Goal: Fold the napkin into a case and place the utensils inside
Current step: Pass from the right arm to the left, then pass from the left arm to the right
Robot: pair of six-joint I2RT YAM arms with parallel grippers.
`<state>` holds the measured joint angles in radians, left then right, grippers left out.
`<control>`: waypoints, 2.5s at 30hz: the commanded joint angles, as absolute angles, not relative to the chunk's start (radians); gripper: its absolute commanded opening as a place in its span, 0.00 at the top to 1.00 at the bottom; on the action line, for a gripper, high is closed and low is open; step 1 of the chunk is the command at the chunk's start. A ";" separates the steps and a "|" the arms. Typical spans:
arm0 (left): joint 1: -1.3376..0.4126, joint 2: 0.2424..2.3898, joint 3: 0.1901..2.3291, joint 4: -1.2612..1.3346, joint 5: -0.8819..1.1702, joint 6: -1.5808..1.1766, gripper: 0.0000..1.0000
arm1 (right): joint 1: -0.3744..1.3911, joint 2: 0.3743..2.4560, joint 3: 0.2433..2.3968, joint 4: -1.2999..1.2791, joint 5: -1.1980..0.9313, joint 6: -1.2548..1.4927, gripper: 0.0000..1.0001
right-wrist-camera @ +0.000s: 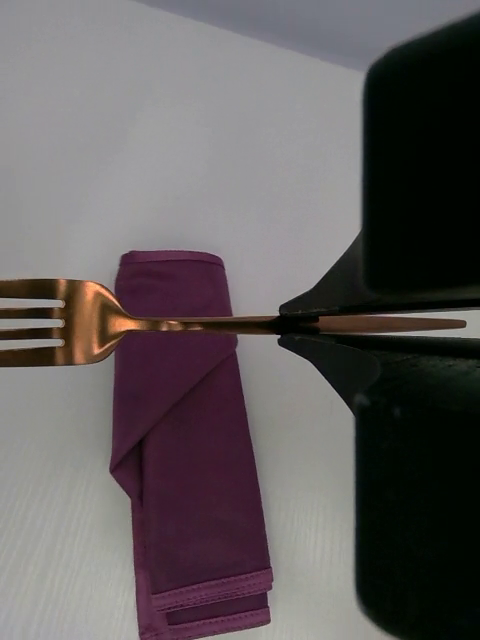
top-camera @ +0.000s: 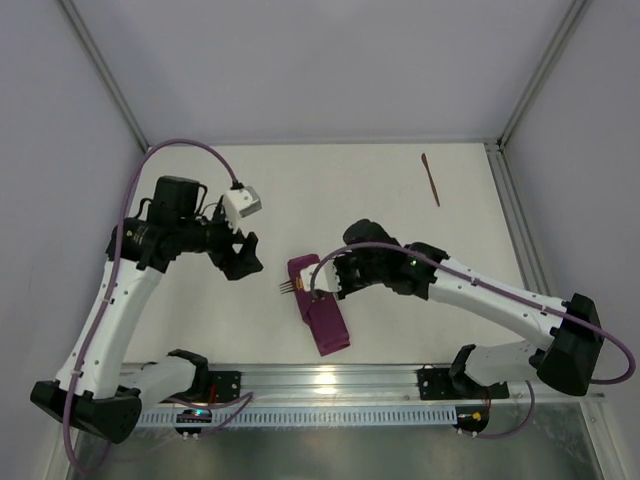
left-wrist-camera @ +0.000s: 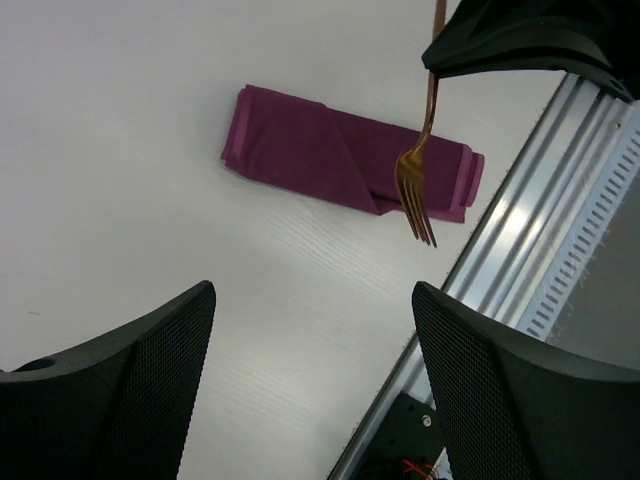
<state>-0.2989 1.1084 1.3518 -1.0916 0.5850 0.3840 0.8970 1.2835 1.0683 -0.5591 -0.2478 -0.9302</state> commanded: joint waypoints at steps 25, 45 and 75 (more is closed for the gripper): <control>-0.299 1.115 1.155 -1.269 0.787 0.575 0.48 | 1.177 1.474 1.270 -0.253 -0.147 -1.428 0.96; -0.296 1.039 1.083 -0.844 0.651 0.138 1.00 | 1.141 1.203 0.916 0.435 0.349 -0.047 0.45; -0.296 1.017 1.015 -0.721 0.615 0.041 1.00 | 1.092 1.589 1.132 0.296 0.278 0.861 0.68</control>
<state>-0.2958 1.0382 1.0142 -0.7704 0.5846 0.0532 1.1019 1.5673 1.0866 0.2508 0.2871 0.8337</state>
